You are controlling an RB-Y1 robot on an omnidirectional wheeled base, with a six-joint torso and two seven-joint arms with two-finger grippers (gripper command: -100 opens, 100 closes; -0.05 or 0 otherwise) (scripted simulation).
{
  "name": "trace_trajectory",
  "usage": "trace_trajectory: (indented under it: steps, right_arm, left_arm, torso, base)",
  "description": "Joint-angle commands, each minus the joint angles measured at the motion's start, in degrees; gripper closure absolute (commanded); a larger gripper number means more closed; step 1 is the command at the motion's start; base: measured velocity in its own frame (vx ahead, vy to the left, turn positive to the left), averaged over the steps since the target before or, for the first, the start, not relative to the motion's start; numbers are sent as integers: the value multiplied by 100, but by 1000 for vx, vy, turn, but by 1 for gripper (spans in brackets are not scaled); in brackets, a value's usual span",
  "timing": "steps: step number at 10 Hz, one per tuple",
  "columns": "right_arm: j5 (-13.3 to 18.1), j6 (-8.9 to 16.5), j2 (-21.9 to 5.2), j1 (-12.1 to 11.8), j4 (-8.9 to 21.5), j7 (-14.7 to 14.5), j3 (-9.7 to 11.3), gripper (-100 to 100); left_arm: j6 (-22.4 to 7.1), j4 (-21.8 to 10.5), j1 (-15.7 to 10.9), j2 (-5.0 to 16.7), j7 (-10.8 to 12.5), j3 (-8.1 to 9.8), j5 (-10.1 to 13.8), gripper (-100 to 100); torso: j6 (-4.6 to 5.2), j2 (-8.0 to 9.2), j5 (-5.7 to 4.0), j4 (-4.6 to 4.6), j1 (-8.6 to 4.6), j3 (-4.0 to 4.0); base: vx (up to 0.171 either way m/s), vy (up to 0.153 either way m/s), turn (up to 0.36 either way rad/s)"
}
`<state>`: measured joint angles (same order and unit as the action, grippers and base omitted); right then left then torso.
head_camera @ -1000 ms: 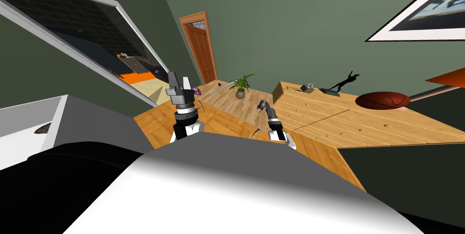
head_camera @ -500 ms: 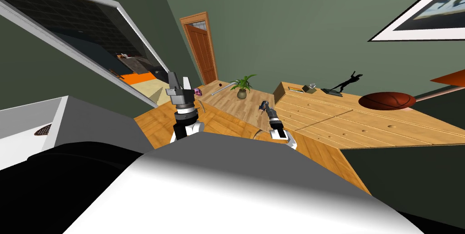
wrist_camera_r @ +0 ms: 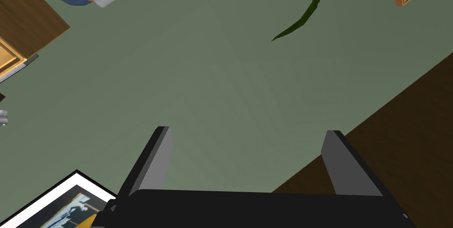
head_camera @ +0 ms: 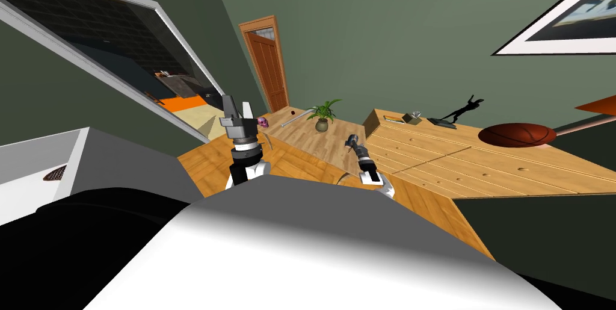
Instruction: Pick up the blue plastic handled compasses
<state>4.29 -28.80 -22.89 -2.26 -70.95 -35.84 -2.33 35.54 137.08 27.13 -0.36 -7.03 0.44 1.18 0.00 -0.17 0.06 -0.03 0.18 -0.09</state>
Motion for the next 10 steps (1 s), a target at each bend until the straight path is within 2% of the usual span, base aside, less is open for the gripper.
trace_trajectory:
  steps: [1,2,3,5,6,7,8,10]
  right_arm:
    - [4,9,-22,53,286,-147,-12,-100]
    - [4,9,-22,53,339,-147,-12,-100]
    - [-5,50,-107,202,478,-364,-36,-100]
    - [-5,50,-107,202,720,-364,-36,-100]
    - [-18,92,-189,347,865,-576,-60,-100]
    - [-18,92,-189,347,1046,-576,-60,-100]
    - [-35,134,-267,488,1255,-782,-83,-100]
    - [-35,134,-267,488,1461,-782,-83,-100]
  left_arm:
    - [0,0,0,0,0,0,0,0]
    - [0,0,0,0,0,0,0,0]
    - [0,0,0,0,0,0,0,0]
    - [0,0,0,0,0,0,0,0]
    - [0,0,0,0,0,0,0,0]
    - [0,0,0,0,0,0,0,0]
    - [0,0,0,0,0,0,0,0]
    - [0,0,0,0,0,0,0,0]
  torso:
    - [0,0,0,0,0,0]
    - [1,2,0,-1,0,0]
    - [2,11,-1,1,-8,6]
    - [1,10,0,1,-3,5]
    - [2,13,-2,2,-12,7]
    - [1,12,-2,2,-8,6]
    - [2,9,-1,1,-5,4]
    - [1,1,0,-1,-1,0]
  base:
    - [36,54,3]
    - [6,27,-2]
    - [12,54,8]
    - [12,32,1]
    - [11,34,9]
    - [24,45,7]
    - [45,57,6]
    - [30,39,3]
